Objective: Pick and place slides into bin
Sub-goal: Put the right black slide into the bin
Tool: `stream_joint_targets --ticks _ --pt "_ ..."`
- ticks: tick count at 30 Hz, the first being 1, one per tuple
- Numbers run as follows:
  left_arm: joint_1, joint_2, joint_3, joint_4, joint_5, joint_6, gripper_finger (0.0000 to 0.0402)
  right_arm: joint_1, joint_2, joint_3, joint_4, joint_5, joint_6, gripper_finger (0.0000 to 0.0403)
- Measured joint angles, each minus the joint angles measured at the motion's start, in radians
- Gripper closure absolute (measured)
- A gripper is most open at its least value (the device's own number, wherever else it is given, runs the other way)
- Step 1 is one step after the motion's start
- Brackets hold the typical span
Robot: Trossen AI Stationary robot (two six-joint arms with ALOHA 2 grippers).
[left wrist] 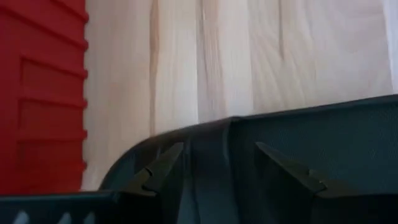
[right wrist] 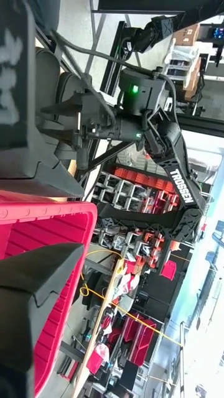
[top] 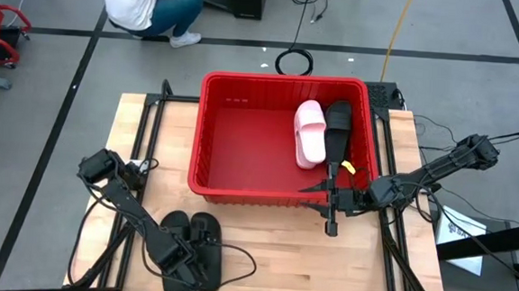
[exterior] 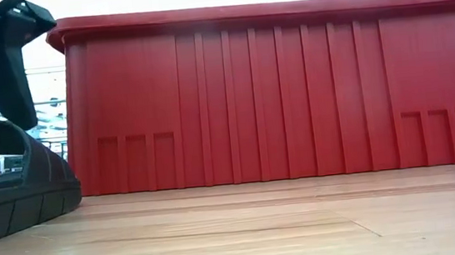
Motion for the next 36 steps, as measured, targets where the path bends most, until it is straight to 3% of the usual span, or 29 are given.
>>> stream_joint_targets --ticks 16,24,28,36 --pt "0.003 0.000 -0.007 -0.081 0.003 -0.070 0.0215 0.000 0.000 0.000 -0.003 0.000 0.000 0.0289" --pt "0.009 0.000 -0.007 -0.084 -0.046 -0.061 0.0218 0.000 0.000 0.000 -0.003 0.000 0.000 0.0289" --pt "0.017 0.000 -0.007 -0.092 -0.045 -0.061 0.0249 0.000 0.000 0.000 -0.003 0.000 -0.001 0.0289" --pt "0.034 -0.003 -0.007 -0.087 0.001 -0.067 0.0354 0.000 0.000 0.000 -0.003 0.000 -0.003 0.0289"
